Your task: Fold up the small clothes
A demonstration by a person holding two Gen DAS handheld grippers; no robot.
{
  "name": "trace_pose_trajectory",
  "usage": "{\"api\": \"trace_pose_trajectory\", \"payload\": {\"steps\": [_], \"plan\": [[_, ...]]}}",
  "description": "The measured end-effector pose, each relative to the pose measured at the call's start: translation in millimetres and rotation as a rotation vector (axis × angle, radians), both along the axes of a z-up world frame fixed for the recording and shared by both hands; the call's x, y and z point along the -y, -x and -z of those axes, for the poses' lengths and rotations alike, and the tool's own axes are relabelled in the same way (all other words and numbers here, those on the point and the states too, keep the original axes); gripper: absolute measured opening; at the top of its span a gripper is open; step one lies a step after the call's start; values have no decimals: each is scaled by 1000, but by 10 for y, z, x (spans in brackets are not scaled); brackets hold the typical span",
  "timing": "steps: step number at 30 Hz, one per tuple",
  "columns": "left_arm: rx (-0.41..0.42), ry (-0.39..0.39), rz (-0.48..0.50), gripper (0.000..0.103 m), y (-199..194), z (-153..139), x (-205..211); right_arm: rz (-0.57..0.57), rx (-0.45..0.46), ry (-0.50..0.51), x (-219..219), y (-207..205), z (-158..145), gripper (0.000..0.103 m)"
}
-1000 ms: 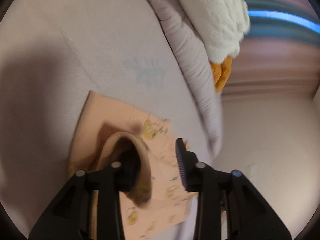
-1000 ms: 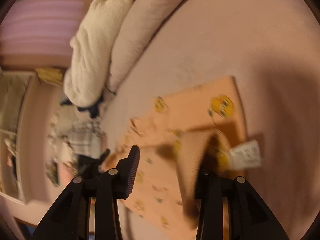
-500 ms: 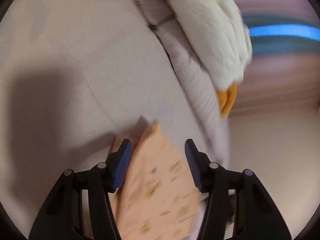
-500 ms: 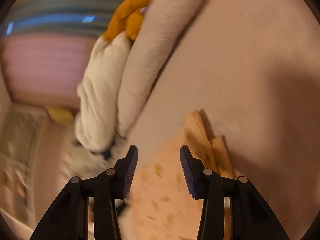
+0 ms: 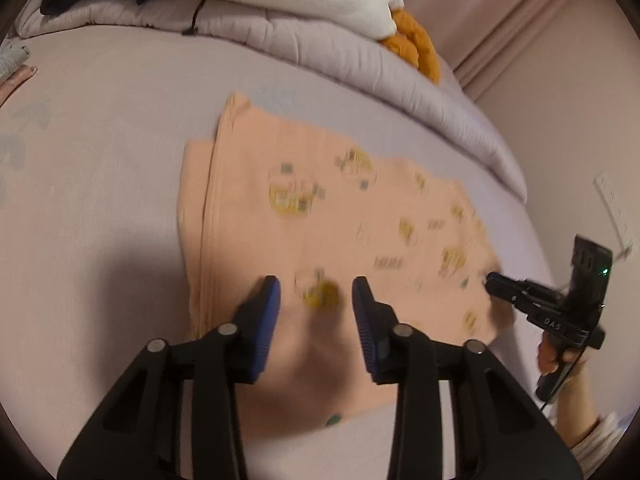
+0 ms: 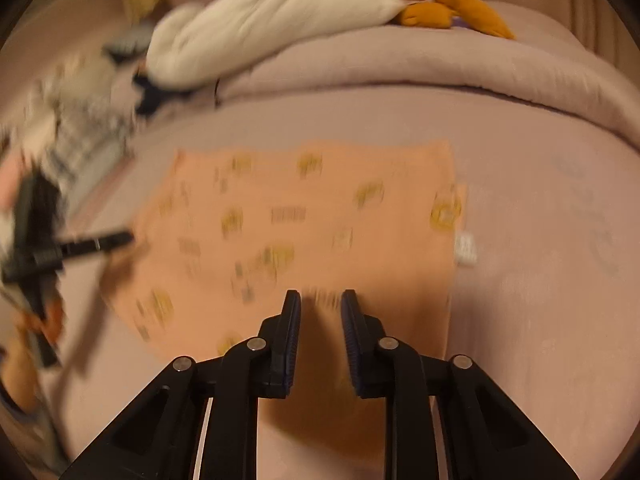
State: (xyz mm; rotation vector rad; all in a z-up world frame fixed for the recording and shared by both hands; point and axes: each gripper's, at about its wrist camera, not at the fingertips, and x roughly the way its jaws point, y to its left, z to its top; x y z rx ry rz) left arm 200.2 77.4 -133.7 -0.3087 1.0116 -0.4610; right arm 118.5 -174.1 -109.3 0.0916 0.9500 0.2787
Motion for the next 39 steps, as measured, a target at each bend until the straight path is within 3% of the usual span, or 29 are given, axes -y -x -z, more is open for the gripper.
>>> {"api": "trace_pose_trajectory", "payload": {"steps": [4,8,13,17,28,31,33,35,39], "plan": [[6,-34,25,29,192,175,-42,-34,-4,114,-101,166,116,21],[-17,-28,40,23,316,227,-98,-33,-23,145,-127,285,181,21],[-20,15,19,25,404,110,-226,5,-75,53,5,242,77,21],[10,34,-36,47,373,-21,-372,-17,-41,-49,-50,311,-93,22],[-48,161,-158,48,-267,168,-483,9,18,-165,-556,-363,-132,29],[-73,172,-149,46,-410,242,-387,32,20,-168,-639,-624,-108,29],[-72,159,-148,40,-433,235,-347,38,30,-116,-706,-732,-104,29],[-78,130,-139,28,-502,223,-291,37,23,-101,-809,-907,-68,28],[-73,95,-112,23,-514,234,-272,56,-25,-47,-926,-1105,103,21]]}}
